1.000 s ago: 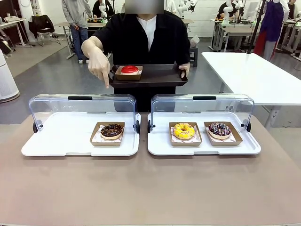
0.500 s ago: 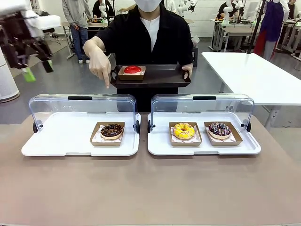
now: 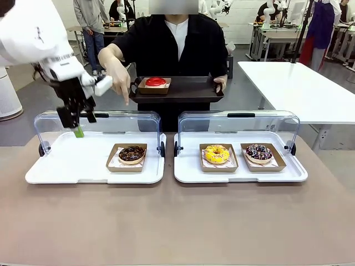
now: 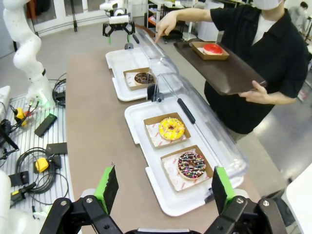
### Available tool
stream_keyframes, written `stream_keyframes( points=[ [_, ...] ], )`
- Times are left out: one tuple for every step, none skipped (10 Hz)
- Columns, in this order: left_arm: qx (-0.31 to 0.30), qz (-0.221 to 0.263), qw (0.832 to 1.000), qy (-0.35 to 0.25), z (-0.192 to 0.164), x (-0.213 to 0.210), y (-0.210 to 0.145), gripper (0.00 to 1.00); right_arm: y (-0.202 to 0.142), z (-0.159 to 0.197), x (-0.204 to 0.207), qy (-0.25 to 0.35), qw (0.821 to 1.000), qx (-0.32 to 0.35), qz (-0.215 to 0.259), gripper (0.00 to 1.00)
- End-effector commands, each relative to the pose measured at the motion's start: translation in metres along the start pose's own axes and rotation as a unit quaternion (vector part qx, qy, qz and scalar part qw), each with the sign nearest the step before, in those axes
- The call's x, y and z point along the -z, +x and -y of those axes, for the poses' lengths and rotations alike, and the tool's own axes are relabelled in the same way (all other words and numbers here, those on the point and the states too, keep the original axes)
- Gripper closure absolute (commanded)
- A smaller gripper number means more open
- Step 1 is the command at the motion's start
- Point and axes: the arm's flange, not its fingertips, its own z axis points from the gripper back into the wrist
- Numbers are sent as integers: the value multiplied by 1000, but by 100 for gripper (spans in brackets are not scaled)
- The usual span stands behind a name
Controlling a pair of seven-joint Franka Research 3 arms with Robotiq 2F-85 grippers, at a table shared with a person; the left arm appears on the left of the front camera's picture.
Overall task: Provide the desired donut to the person.
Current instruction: Pick up and lift the Paper togo box containing the Donut pointed at by the person.
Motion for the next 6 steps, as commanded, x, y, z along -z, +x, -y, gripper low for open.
stream_keyframes(
  points=[
    [-2, -9, 1000, 10, 14, -1, 6, 3, -1, 0, 1, 1, 1000, -3, 8, 0],
    [-4, 2, 1000, 12, 18, -6, 4, 3, -1, 0, 1, 1, 1000, -3, 8, 0],
    [-3, 11, 1000, -5, 23, -13, -1, 3, -1, 0, 1, 1, 1000, -3, 8, 0],
    [5, -1, 1000, 0, 8, 9, 5, 3, -1, 0, 1, 1, 1000, -3, 8, 0],
    [5, -1, 1000, 0, 8, 9, 5, 3, -1, 0, 1, 1, 1000, -3, 8, 0],
    [5, -1, 1000, 0, 8, 9, 5, 3, -1, 0, 1, 1, 1000, -3, 8, 0]
  ],
)
